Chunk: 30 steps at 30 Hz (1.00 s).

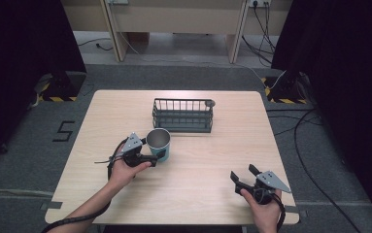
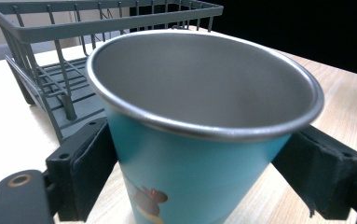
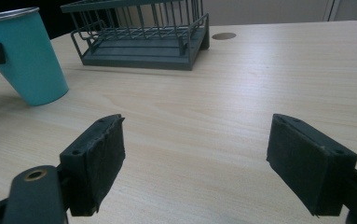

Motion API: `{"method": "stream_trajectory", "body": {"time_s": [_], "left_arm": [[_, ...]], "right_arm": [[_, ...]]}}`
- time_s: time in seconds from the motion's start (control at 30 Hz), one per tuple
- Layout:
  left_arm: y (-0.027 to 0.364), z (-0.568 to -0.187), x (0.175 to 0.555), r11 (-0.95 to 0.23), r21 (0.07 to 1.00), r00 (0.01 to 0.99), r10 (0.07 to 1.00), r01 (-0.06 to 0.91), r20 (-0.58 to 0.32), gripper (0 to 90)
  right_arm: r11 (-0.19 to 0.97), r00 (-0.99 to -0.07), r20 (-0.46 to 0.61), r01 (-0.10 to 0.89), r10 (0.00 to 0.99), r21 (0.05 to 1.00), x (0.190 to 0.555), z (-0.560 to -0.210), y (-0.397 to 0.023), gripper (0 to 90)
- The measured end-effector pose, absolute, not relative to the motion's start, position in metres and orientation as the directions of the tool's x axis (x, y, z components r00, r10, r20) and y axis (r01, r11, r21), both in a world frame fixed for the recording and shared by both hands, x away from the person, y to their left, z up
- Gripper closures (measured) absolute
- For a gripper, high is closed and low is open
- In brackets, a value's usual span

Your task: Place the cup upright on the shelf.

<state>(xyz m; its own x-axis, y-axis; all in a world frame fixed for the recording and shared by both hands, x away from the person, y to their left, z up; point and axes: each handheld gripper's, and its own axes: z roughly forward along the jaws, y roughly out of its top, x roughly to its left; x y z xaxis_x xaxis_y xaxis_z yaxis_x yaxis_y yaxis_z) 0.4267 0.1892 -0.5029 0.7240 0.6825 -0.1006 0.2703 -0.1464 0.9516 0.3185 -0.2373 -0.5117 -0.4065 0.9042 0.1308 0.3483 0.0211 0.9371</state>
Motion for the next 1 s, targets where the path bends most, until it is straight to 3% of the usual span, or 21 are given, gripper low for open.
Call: {"method": "stream_trajectory", "body": {"time_s": [1.0], "left_arm": [[0.1863,-0.5021,0.4285,-0.114,0.962,0.741,0.662,0.248,-0.113,15.3]], "right_arm": [[0.024,-0.407,0.127,0.345,0.904,0.938,0.3176,-0.5113,-0.2379,19.9]]}}
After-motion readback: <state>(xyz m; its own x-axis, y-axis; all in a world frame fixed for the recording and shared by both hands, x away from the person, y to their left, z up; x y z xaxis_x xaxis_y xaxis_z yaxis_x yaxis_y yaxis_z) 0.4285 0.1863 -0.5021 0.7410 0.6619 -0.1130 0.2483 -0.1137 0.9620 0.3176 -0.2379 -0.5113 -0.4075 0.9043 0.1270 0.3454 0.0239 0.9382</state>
